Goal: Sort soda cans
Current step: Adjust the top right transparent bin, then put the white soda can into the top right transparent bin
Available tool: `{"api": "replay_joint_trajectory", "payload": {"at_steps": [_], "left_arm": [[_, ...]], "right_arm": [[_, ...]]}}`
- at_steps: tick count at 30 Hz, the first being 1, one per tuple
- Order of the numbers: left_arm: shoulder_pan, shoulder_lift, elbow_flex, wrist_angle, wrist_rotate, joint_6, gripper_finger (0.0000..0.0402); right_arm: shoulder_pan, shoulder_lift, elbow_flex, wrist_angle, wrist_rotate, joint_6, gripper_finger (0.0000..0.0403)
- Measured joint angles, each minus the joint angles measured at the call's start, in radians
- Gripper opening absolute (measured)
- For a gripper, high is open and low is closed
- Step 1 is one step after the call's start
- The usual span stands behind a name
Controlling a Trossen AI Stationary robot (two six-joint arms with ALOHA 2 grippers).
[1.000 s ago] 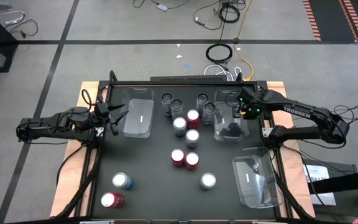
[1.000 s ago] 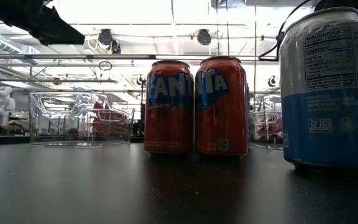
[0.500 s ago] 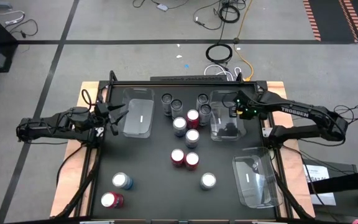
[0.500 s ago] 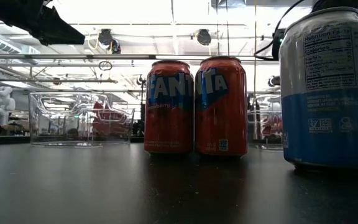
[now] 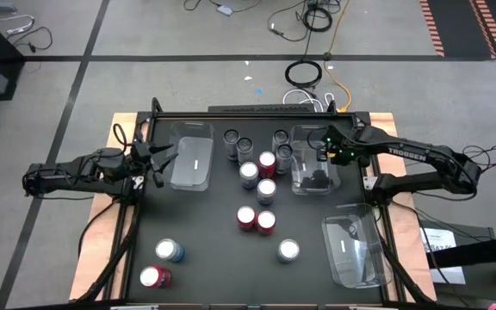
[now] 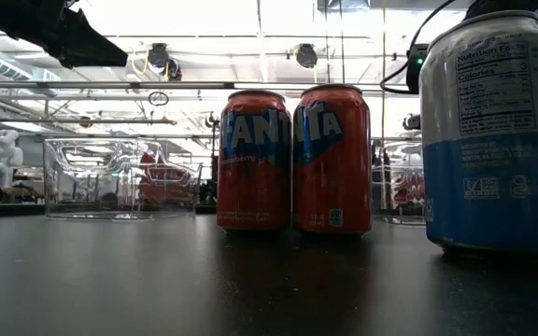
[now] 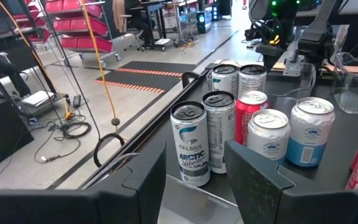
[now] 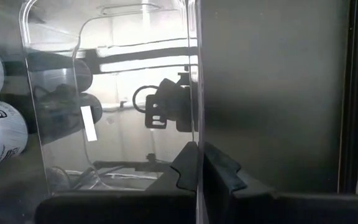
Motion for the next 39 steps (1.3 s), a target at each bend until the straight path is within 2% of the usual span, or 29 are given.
{"api": "replay_joint_trajectory", "payload": {"at_steps": [12,23,28,34,39], "left_arm": [[0.0,0.0,0.0,0.0,-0.001,0.0,0.0171],[0.0,0.0,0.0,0.0,-0.001,0.0,0.0171],[0.0,0.0,0.0,0.01,-0.002,0.0,0.0171],[0.0,0.0,0.0,0.005,-0.002,0.0,0.0171],[0.0,0.0,0.0,0.005,-0.007,0.001,0.0171]], "right_arm": [[-0.001,-0.007,0.0,0.004,0.001,-0.043,0.0034],[-0.001,-0.101,0.009,-0.013,-0.008,-0.061,0.0105],[-0.001,-0.159,0.122,-0.054,0.031,-0.125,0.0123],[-0.001,-0.174,0.343,-0.022,0.106,-0.276,0.0125],[0.004,-0.127,0.479,0.156,0.038,-0.42,0.0126]]}}
